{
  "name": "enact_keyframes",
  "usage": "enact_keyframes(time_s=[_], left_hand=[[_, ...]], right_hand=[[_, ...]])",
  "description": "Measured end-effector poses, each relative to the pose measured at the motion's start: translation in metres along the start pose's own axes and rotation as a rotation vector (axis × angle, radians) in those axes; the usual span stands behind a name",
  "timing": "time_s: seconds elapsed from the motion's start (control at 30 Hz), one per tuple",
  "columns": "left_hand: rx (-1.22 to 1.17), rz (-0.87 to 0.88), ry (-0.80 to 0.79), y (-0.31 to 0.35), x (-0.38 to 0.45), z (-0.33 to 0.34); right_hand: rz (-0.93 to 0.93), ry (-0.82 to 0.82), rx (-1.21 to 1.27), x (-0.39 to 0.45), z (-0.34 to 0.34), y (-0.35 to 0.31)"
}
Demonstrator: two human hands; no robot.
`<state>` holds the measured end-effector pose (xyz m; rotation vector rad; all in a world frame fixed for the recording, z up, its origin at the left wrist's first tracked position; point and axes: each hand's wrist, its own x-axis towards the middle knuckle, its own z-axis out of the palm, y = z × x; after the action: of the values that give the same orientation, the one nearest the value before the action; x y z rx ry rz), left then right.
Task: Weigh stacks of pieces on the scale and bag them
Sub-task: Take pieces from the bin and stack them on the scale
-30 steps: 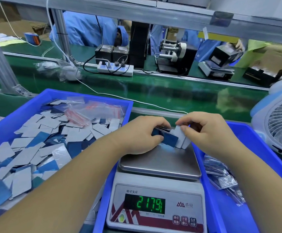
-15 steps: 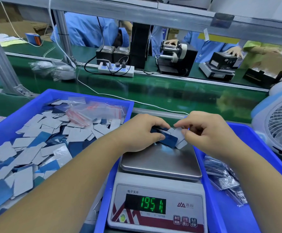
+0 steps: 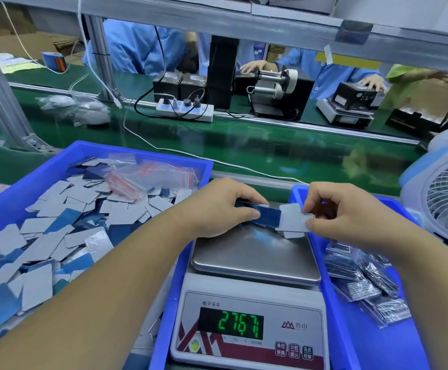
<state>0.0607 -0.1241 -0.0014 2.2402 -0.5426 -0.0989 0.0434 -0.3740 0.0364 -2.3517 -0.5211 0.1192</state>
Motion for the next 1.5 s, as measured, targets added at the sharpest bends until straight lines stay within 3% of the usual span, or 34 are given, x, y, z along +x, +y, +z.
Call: enact_keyframes(time_s=[0.17,0.37,0.47,0.57,0.73,0.9,1.17,1.5], left_hand=[[0.03,-0.017,0.001,0.001,-0.002,0.0],[0.085,-0.027,-0.031,0.007,-0.002,0.004],[0.101,-0.039,-0.024,0.008,-0.002,0.005],[0.092,-0.044,-0.024,0.01,-0.001,0.004],[0.085,-0.049,-0.099,0.014,-0.004,0.0],[0.015,-0.067,-0.199,0.019,-0.009,-0.005],[0.056,0.007,-0.125,0.01,-0.008,-0.005],[-0.029,0.047,-0.071,0.009,-0.01,-0.002]], right_hand=[[0.018,0.048,0.078,0.001,-0.008,0.007],[-0.169,0.304,0.239,0.003,0.0,-0.001],[-0.388,0.382,-0.028,0.005,0.022,-0.016],[-0.524,0.319,-0.307,0.009,0.038,-0.024],[-0.469,0.158,-0.436,0.009,0.047,-0.02],[-0.382,0.079,-0.345,0.009,0.053,-0.019],[-0.242,-0.036,-0.134,0.008,0.043,-0.016],[-0.038,0.231,-0.106,0.015,0.051,-0.01]])
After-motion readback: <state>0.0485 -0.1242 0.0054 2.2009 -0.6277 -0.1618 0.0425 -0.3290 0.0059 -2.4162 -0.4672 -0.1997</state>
